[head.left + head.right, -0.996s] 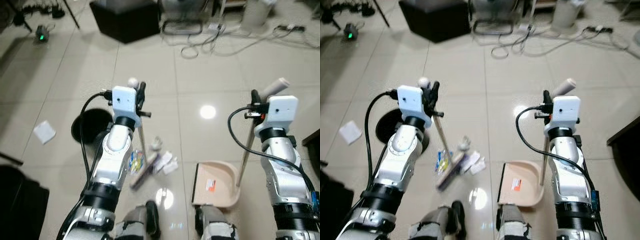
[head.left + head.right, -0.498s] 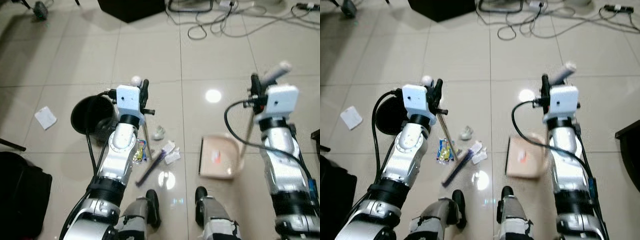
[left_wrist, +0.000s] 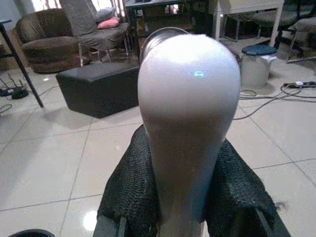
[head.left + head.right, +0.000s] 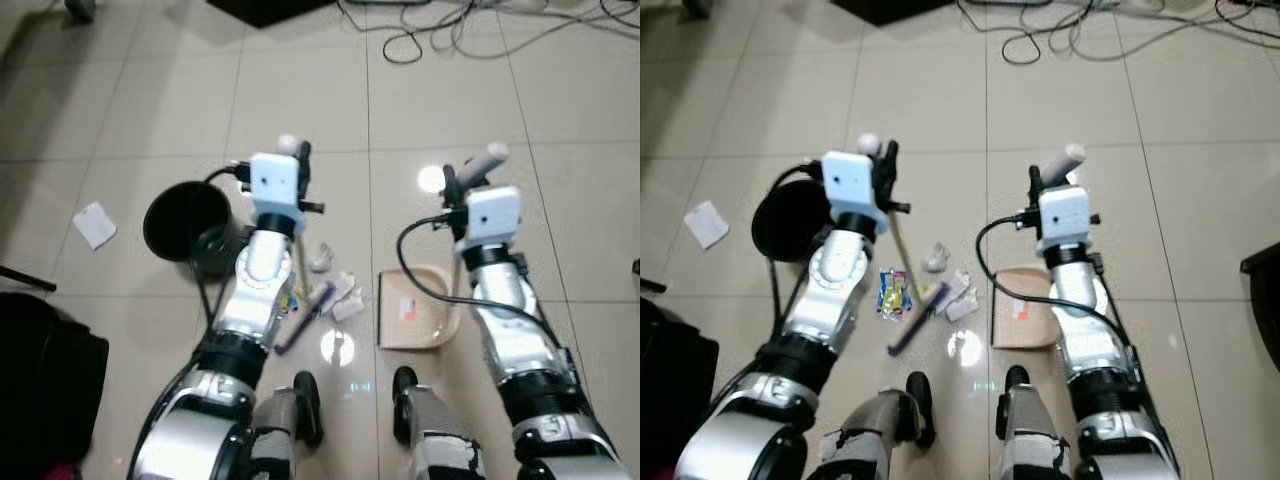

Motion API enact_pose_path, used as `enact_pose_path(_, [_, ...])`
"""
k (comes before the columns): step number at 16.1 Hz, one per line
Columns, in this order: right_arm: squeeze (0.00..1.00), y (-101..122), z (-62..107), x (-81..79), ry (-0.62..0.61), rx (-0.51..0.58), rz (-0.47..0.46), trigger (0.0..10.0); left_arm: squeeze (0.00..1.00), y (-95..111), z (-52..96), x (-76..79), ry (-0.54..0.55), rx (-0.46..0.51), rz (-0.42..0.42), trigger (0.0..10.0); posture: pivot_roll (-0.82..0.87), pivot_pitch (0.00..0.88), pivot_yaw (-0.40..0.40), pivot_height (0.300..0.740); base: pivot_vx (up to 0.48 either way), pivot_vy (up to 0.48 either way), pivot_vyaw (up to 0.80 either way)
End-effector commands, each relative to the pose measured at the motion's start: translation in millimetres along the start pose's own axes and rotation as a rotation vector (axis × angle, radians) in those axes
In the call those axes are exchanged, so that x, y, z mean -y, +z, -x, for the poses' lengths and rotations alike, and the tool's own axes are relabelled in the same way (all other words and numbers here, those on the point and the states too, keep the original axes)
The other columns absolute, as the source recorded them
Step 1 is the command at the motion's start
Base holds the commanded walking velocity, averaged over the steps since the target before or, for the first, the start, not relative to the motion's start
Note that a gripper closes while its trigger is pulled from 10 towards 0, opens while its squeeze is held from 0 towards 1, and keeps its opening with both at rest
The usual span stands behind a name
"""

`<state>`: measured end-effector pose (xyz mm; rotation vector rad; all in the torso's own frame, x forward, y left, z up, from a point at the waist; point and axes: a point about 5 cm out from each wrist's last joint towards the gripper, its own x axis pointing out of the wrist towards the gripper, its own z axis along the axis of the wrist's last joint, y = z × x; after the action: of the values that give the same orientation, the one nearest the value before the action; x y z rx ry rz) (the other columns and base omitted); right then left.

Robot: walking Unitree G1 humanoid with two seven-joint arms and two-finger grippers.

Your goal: Sweep floor

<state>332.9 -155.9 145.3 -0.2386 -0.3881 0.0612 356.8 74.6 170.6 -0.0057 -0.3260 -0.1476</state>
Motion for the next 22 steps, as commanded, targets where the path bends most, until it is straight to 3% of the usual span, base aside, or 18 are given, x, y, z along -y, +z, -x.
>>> enact_pose_path(1, [0.00, -4.0, 3.1, -9.8, 0.002, -0.013, -0.035, 10.0, 0.00, -0.9, -0.4, 1.3, 0.030, -0.003, 0.052, 10.0, 0.06, 0.374, 0.145, 0.740, 0.000, 0.000, 0.00])
enact_pose_path(5, [0.00, 2.0, -2.7, -21.7, -0.017, 0.007, -0.091, 10.0, 0.00, 6.2, -7.2, 19.7, 0.068, -0.005, 0.173, 10.0, 0.05, 0.362, 0.144, 0.740, 0.000, 0.000, 0.00])
enact_pose_path(9, [0.00, 2.2, -4.8, -23.1, -0.034, 0.000, -0.116, 10.0, 0.00, 25.0, -17.1, 28.0, 0.088, 0.030, 0.314, 10.0, 0.03, 0.340, 0.137, 0.740, 0.000, 0.000, 0.00])
enact_pose_path(10, [0.00, 1.4, -6.6, -20.2, -0.039, -0.004, -0.118, 10.0, 0.00, 34.7, -20.1, 34.9, 0.054, 0.044, 0.407, 10.0, 0.03, 0.323, 0.132, 0.740, 0.000, 0.000, 0.00])
enact_pose_path(13, [0.00, -0.4, -9.1, -13.4, -0.058, -0.013, -0.118, 10.0, 0.00, 45.0, -20.9, 47.4, -0.049, 0.073, 0.429, 10.0, 0.02, 0.289, 0.127, 0.740, 0.000, 0.000, 0.00])
enact_pose_path(17, [0.00, 2.2, -8.1, -4.3, -0.070, 0.003, -0.114, 10.0, 0.00, 57.9, -23.8, 42.8, -0.116, 0.129, 0.447, 10.0, -0.01, 0.238, 0.120, 0.740, 0.000, 0.000, 0.00])
enact_pose_path(22, [0.00, -2.4, 9.3, 13.8, -0.105, 0.000, -0.127, 10.0, 0.00, 104.5, -40.4, 3.6, -0.192, 0.291, 0.383, 10.0, -0.03, 0.161, 0.109, 0.740, 0.000, 0.000, 0.00])
